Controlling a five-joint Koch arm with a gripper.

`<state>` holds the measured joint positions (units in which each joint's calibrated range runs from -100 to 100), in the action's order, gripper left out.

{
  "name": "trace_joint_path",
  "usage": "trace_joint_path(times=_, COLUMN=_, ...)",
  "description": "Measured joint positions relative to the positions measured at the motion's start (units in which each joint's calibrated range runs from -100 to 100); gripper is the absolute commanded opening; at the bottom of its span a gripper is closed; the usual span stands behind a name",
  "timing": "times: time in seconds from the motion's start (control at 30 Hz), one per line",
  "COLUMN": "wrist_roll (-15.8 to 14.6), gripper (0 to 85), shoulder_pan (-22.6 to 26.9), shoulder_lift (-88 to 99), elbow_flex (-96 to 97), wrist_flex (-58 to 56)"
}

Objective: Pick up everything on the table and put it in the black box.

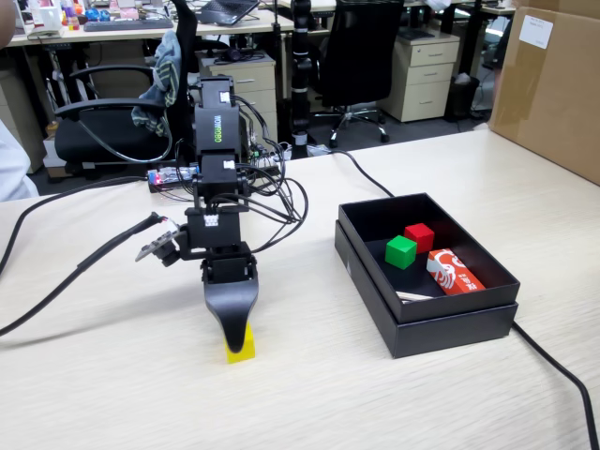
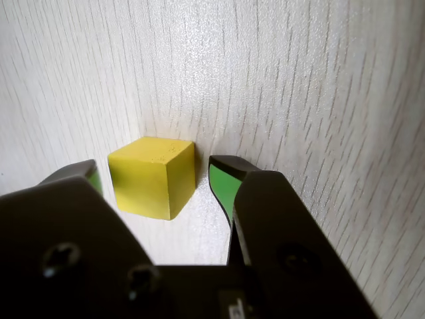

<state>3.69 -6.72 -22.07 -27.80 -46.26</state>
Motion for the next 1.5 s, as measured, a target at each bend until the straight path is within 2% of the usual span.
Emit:
trace_joint_path(times=0.2, wrist_roll=0.9, gripper=16.4, shoulder_pan=0.1, shoulder_lift=-0.4, elbow_flex=-1.1, wrist_flex=-0.9)
trace_joint_path(times=0.37, wrist_roll=1.2, gripper=15.2, shoulder_pan=0.1, shoulder_lift=-0.5, elbow_flex=-1.1, wrist_flex=-1.2)
trace_joint_path(times=0.4, wrist_roll=1.3, gripper=3.6, shoulder_pan=0.1, shoulder_lift=-0.5, elbow_flex=-1.1, wrist_flex=-1.3)
trace_joint_path(times=0.43, wrist_roll=1.4, gripper=0.8, shoulder_pan=0.2, shoulder_lift=-0.5, elbow_flex=-1.1, wrist_flex=-1.6)
trace_joint_path(times=0.7, wrist_roll=1.5, gripper=0.9, shoulder_pan=0.2, shoulder_lift=0.8, elbow_flex=0.4, wrist_flex=-1.9)
trace_joint_path(times=0.87, wrist_roll=1.2, gripper=0.8, shoulder_pan=1.5, shoulder_lift=11.3, elbow_flex=6.4, wrist_flex=-4.8)
trace_joint_path(times=1.1, wrist_roll=-0.8, gripper=0.8, shoulder_pan=6.8, shoulder_lift=34.3, elbow_flex=11.2, wrist_flex=-8.1)
trace_joint_path(times=1.17, wrist_roll=-2.4, gripper=0.8, shoulder_pan=10.8, shoulder_lift=42.8, elbow_flex=14.0, wrist_flex=-8.3)
trace_joint_path(times=1.2, wrist_roll=-2.5, gripper=0.9, shoulder_pan=11.0, shoulder_lift=43.1, elbow_flex=14.0, wrist_flex=-8.4)
trace_joint_path(times=1.33, wrist_roll=-4.3, gripper=0.9, shoulder_pan=16.9, shoulder_lift=47.5, elbow_flex=13.9, wrist_flex=-9.2)
trace_joint_path(times=1.5, wrist_roll=-6.4, gripper=0.9, shoulder_pan=23.3, shoulder_lift=43.6, elbow_flex=13.0, wrist_flex=-9.4)
